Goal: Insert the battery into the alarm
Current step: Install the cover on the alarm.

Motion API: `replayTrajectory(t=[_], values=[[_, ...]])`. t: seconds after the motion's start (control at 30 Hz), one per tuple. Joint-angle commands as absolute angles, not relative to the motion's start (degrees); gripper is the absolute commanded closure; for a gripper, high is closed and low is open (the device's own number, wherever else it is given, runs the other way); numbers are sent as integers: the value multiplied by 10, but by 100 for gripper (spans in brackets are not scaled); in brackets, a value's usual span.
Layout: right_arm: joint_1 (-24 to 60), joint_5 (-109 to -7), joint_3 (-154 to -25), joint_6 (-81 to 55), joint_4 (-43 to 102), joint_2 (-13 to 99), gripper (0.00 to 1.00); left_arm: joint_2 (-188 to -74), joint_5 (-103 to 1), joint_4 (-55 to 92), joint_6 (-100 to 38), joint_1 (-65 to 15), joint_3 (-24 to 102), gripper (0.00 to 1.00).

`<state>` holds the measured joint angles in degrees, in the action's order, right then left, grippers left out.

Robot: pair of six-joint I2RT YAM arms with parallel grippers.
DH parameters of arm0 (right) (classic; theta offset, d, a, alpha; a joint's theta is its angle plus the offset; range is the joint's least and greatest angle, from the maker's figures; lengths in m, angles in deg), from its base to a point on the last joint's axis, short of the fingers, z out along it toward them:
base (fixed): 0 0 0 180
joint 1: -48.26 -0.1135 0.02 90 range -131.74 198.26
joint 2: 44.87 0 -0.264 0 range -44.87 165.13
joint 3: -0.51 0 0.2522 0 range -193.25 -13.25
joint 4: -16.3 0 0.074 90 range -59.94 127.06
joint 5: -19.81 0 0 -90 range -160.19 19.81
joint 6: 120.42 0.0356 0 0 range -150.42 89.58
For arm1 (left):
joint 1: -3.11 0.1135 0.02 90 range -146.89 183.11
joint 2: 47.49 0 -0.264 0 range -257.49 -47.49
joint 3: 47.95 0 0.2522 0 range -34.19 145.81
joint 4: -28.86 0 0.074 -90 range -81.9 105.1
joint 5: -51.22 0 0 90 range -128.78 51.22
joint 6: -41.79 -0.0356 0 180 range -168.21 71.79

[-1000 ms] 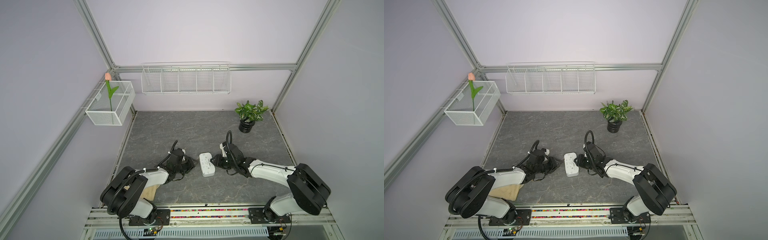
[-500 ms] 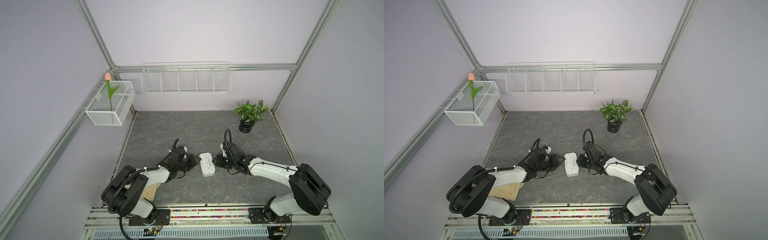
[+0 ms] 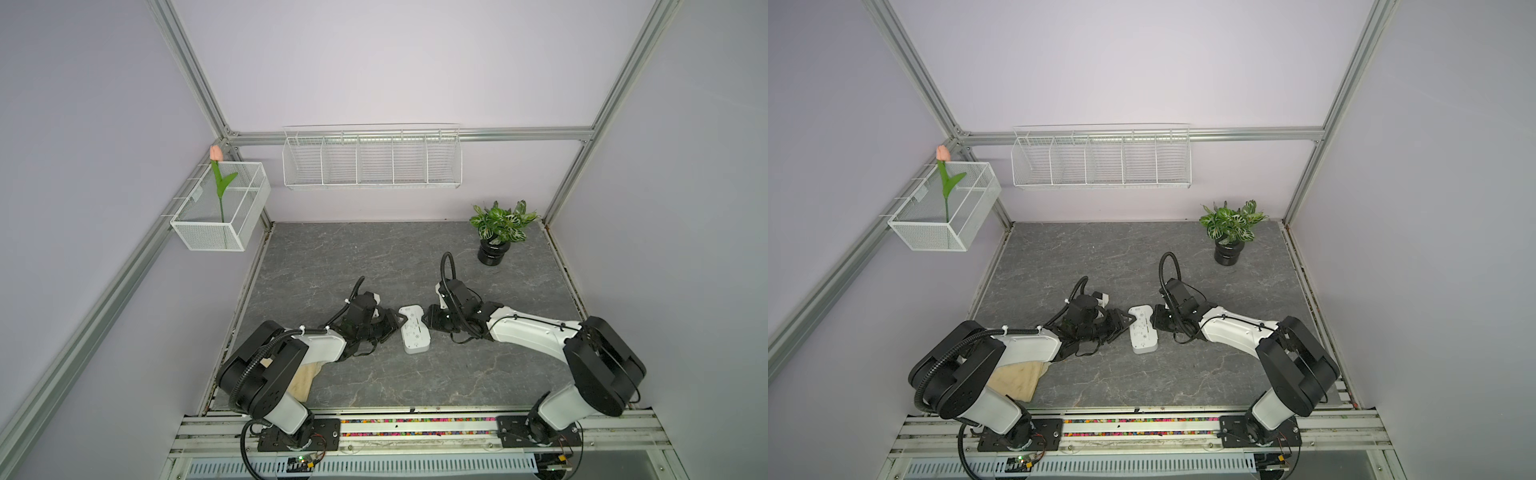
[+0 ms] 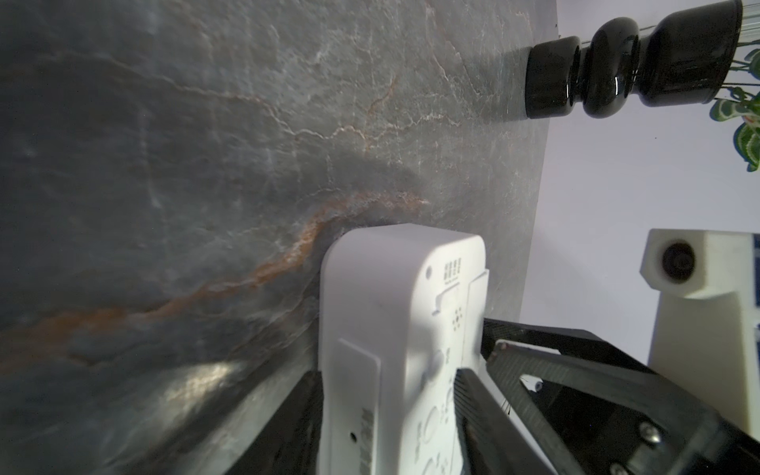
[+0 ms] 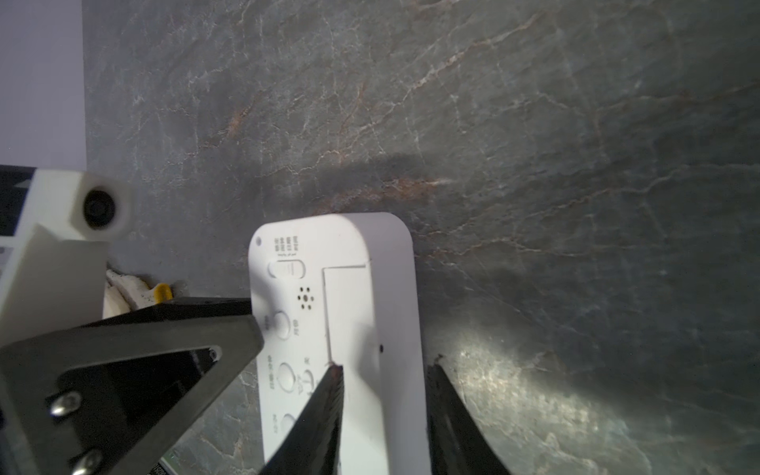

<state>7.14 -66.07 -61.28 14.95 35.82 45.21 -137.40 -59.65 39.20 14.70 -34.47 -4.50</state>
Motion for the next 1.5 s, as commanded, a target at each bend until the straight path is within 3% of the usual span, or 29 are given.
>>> replayTrajectory(t=[0.0,1.47], values=[[74,-668,-626,135,375,462,64,-1382,-597,406,148,-349,-31,47],[20,-678,-660,131,415,495,74,-1400,-609,426,155,-362,-37,55]])
